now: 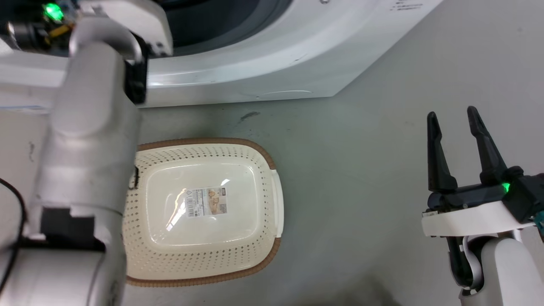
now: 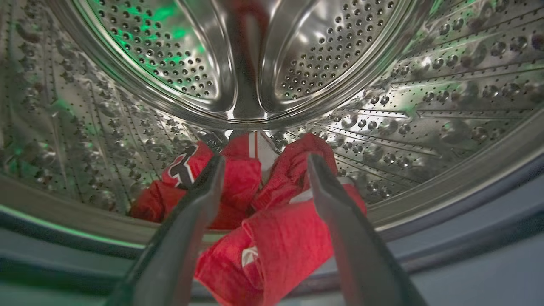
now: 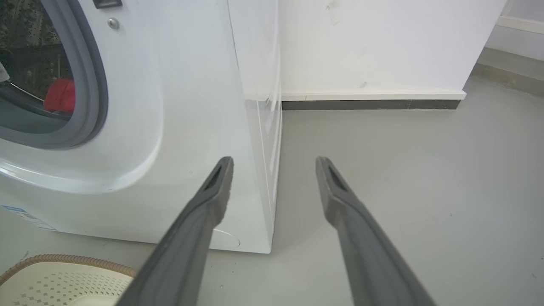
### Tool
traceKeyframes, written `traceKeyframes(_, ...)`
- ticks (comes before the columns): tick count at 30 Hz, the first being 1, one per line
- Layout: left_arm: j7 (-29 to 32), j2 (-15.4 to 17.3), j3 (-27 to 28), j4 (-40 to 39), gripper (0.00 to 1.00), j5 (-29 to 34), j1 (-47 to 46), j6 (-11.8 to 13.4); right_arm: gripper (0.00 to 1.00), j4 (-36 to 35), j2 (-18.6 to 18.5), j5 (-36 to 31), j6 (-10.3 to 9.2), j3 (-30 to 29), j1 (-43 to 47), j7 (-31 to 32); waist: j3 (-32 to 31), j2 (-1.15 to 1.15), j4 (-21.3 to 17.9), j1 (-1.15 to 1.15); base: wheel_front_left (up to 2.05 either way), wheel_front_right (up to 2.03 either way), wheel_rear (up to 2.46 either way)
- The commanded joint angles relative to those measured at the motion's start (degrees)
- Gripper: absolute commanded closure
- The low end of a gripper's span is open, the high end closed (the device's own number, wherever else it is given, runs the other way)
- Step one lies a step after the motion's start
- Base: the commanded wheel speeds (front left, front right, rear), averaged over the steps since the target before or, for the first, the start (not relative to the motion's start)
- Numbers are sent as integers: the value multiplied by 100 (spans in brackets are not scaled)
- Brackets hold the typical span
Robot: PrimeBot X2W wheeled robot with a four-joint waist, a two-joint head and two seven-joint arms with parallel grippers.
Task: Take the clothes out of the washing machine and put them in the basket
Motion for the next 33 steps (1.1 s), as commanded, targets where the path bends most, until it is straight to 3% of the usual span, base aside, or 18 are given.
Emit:
traceKeyframes(1, 158, 58, -1, 252, 0, -7, -302, -64, 0, 59, -15, 70, -3, 48, -102, -36, 63, 0, -107, -1, 0, 0, 0)
traceKeyframes(14, 2018, 603, -82, 1854, 0, -124, -1620, -484, 0, 275, -13, 450, -2, 523, -273, -51, 312, 0, -638, -1, 0, 0, 0)
traceKeyframes(29, 3801, 910, -363, 2329, 0, -18, -2170, -458, 0, 386, -12, 820, -2, 880, -419, -45, 580, 0, -1082, -1, 0, 0, 0)
traceKeyframes(30, 3916, 905, -371, 2352, 19, -25, -2155, -437, 0, 390, -12, 830, -2, 889, -432, -45, 592, 0, -1094, -1, 0, 0, 0)
traceKeyframes(31, 4016, 911, -386, 2375, 71, -22, -2140, -402, 0, 392, -12, 848, -3, 896, -439, -44, 602, 0, -1102, -1, 0, 0, 0)
traceKeyframes(32, 4118, 920, -398, 2395, 100, -20, -2116, -370, 0, 399, -12, 883, -2, 904, -442, -44, 607, 0, -1107, -1, 0, 0, 0)
traceKeyframes(33, 4155, 923, -403, 2405, 100, -32, -2103, -353, 0, 406, -12, 898, -2, 909, -446, -44, 609, 0, -1111, -1, 0, 0, 0)
